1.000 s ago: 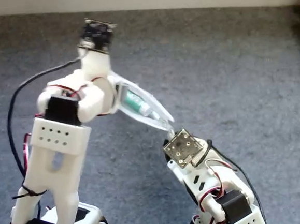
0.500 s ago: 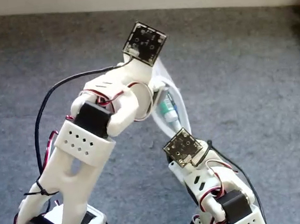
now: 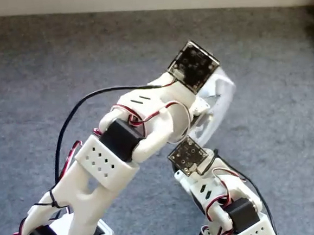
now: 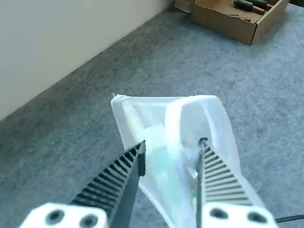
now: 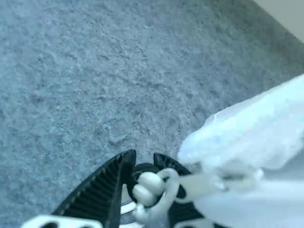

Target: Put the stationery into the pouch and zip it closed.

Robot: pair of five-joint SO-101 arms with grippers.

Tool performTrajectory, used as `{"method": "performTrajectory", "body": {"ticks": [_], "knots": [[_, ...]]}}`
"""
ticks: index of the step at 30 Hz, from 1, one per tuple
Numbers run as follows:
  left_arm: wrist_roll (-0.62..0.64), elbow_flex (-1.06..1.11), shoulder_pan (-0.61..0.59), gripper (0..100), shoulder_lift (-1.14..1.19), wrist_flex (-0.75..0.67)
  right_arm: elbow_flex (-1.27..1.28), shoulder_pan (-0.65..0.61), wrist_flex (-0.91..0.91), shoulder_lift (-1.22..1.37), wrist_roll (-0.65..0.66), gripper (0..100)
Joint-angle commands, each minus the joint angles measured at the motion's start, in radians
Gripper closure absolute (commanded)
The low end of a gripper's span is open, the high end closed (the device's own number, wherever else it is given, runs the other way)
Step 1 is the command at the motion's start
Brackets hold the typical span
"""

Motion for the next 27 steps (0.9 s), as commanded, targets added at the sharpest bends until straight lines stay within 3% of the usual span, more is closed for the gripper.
{"method": "performTrajectory", "body": {"ticks": [1, 8, 15, 23, 27], "knots": [[-0.049, -0.059, 0.058, 82, -0.021, -0.025, -0.005, -0.007, -0.038, -0.008, 0.011, 99.3], [-0.046, -0.133, 0.065, 82, -0.022, -0.008, -0.005, -0.007, -0.039, -0.008, 0.011, 99.3], [-0.046, -0.349, 0.056, 82, -0.022, 0.201, -0.005, -0.004, -0.039, -0.008, 0.011, 99.3], [-0.046, -0.498, -0.179, 82, -0.022, 0.430, -0.016, 0.001, -0.008, -0.008, -0.020, 99.3], [-0.046, -0.507, -0.251, 82, -0.051, 0.520, -0.137, 0.001, 0.059, -0.007, -0.058, 99.3]]}}
